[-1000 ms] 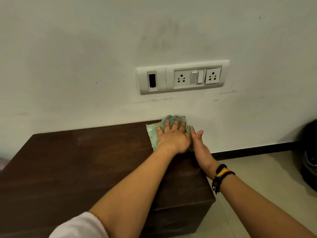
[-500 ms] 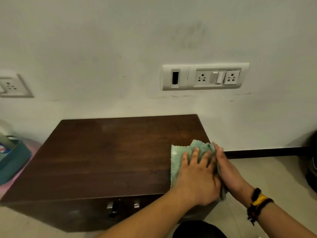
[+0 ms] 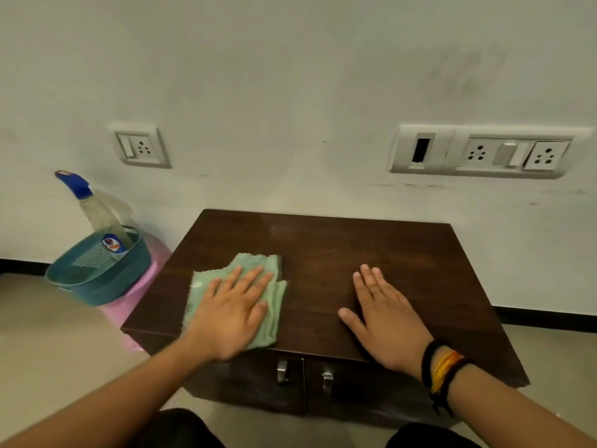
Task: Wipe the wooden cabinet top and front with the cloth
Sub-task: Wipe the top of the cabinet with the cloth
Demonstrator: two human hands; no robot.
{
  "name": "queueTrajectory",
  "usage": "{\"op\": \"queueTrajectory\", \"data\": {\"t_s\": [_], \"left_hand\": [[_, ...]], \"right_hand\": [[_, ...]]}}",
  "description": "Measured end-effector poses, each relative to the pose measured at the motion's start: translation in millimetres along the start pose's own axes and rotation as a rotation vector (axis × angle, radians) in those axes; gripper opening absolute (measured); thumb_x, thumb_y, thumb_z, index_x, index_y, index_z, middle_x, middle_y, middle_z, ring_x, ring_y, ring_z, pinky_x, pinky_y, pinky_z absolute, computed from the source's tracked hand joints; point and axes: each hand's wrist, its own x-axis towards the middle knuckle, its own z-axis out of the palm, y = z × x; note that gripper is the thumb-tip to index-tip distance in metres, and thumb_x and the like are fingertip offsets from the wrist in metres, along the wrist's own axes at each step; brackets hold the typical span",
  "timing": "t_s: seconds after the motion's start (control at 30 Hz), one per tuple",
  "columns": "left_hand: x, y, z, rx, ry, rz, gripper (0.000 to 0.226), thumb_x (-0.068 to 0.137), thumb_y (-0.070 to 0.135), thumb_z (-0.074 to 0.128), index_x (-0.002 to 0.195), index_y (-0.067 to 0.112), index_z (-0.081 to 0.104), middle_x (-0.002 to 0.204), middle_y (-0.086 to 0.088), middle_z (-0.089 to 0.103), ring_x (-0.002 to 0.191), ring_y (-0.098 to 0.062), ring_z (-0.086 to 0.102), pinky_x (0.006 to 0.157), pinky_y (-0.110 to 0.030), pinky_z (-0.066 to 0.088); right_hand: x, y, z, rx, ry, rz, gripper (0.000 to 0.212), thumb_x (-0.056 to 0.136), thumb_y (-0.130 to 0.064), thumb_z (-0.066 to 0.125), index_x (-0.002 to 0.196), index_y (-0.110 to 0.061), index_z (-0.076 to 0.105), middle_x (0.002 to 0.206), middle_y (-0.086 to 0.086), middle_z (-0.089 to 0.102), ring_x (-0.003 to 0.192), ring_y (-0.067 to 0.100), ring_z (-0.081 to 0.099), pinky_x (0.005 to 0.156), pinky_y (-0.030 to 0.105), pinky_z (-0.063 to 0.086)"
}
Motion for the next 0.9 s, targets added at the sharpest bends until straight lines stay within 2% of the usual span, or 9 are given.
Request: {"op": "queueTrajectory", "data": {"t_s": [0.1, 0.2, 0.43, 0.67, 0.9], "left_hand": [[-9, -71, -13, -0.034, -0.013, -0.237, 0.072, 0.087, 0.066, -0.001, 0.156, 0.047, 0.000, 0.168, 0.014, 0.000, 0.155, -0.016, 0.001, 0.124, -0.047, 0.007], [-22, -100, -18, -0.058, -0.012, -0.343, 0.072, 0.087, 0.065, 0.000, 0.157, 0.046, 0.000, 0.169, 0.012, 0.000, 0.155, -0.017, -0.002, 0.125, -0.048, 0.005], [-22, -103, -14, -0.064, 0.034, -0.346, 0.069, 0.090, 0.064, 0.003, 0.157, 0.046, 0.004, 0.167, 0.014, 0.001, 0.154, -0.012, -0.005, 0.126, -0.044, 0.006], [-18, -104, -9, -0.057, 0.101, -0.342, 0.069, 0.091, 0.067, 0.003, 0.156, 0.048, 0.009, 0.167, 0.017, 0.005, 0.155, -0.011, -0.001, 0.126, -0.047, 0.010], [-16, -94, -10, -0.009, 0.111, -0.390, 0.067, 0.094, 0.059, 0.009, 0.158, 0.041, 0.012, 0.168, 0.011, 0.011, 0.155, -0.016, 0.005, 0.124, -0.046, 0.013]], "right_hand": [[10, -29, 1, 0.014, -0.018, -0.165, 0.077, 0.102, -0.061, 0.023, 0.161, -0.019, -0.001, 0.169, 0.003, -0.011, 0.155, 0.018, -0.012, 0.119, 0.031, -0.003], [18, -47, 3, 0.016, -0.017, -0.277, 0.074, 0.103, -0.060, 0.023, 0.161, -0.021, -0.001, 0.169, 0.002, -0.010, 0.155, 0.017, -0.012, 0.119, 0.031, -0.005], [28, -59, 12, 0.008, -0.031, -0.379, 0.069, 0.104, -0.057, 0.015, 0.161, -0.021, -0.002, 0.169, 0.002, -0.010, 0.155, 0.017, -0.011, 0.121, 0.032, -0.007], [33, -59, 11, -0.050, -0.056, -0.410, 0.070, 0.103, -0.056, 0.008, 0.160, -0.017, -0.008, 0.169, 0.005, -0.013, 0.155, 0.020, -0.014, 0.124, 0.036, -0.005], [52, -59, 10, -0.114, -0.122, -0.570, 0.088, 0.096, -0.070, 0.010, 0.160, -0.012, -0.008, 0.168, 0.008, -0.014, 0.155, 0.022, -0.015, 0.122, 0.036, -0.006]]}}
